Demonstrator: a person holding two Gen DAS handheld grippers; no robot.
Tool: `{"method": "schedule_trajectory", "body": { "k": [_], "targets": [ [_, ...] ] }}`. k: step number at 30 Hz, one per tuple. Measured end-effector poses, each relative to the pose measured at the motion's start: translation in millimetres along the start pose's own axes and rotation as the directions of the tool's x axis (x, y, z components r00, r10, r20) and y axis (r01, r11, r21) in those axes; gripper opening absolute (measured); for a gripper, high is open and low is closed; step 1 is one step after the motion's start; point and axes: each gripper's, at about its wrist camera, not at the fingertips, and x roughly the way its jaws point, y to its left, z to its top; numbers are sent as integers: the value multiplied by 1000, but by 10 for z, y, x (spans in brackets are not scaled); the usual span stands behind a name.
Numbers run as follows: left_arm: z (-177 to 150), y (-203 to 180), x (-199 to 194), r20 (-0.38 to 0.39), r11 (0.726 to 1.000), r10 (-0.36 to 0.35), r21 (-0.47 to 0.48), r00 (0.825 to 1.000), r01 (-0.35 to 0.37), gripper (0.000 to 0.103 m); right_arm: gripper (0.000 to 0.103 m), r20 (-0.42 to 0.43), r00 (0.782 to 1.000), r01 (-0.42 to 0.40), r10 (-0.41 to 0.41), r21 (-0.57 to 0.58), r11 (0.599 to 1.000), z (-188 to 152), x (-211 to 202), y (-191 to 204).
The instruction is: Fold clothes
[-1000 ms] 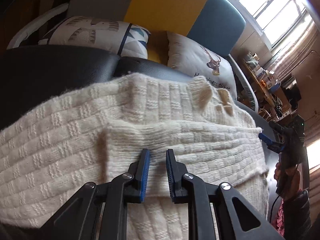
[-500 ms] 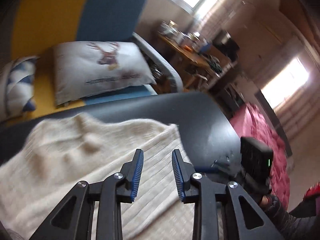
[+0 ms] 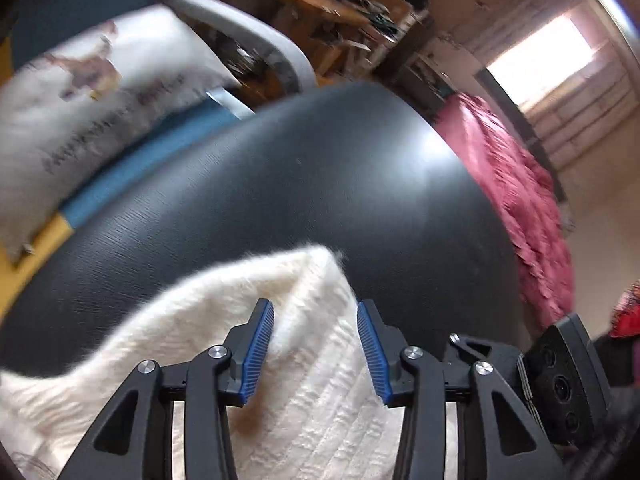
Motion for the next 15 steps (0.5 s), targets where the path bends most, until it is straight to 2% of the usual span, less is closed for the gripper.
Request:
{"method": "schedule_trajectory", "body": {
  "k": [2, 4, 5, 6, 7, 8, 9, 12, 15],
  "targets": [
    [13, -12, 24, 3, 1000, -19, 7, 1000, 19, 42, 103, 1, 1000, 10, -10, -12, 1000, -3, 11, 15],
    [23, -78, -3, 29, 999, -23, 28, 999, 22, 16, 103, 7, 1000, 16, -16, -20, 1000, -13, 12, 20],
    [25, -114, -19, 44, 999, -22, 41, 999, 21, 9, 103, 12, 1000, 16, -16, -19, 1000, -24, 4, 14],
    [10, -156, -41, 69, 998, -3, 59, 998, -1, 8, 103, 17, 1000, 16, -16, -18, 1000, -32, 1, 10],
    [8, -159, -19, 78, 996, 57, 63, 995, -62, 7, 103, 19, 1000, 17, -16, -17, 1000, -36, 4, 8],
    [2, -125, 43, 74, 988, 140, 58, 987, -144, 7, 103, 20, 1000, 17, -16, -16, 1000, -36, 13, 8],
    [-22, -115, 115, 67, 978, 193, 64, 979, -198, 7, 103, 20, 1000, 19, -19, -17, 1000, -37, 19, 12],
    [-106, -255, 175, 120, 950, 277, 118, 953, -290, 8, 103, 9, 999, 53, -53, -37, 998, -46, 43, 64],
    [-135, -285, 150, 134, 947, 296, 87, 946, -309, 12, 103, -10, 994, 103, -104, -74, 992, -53, 87, 141]
  ]
}}
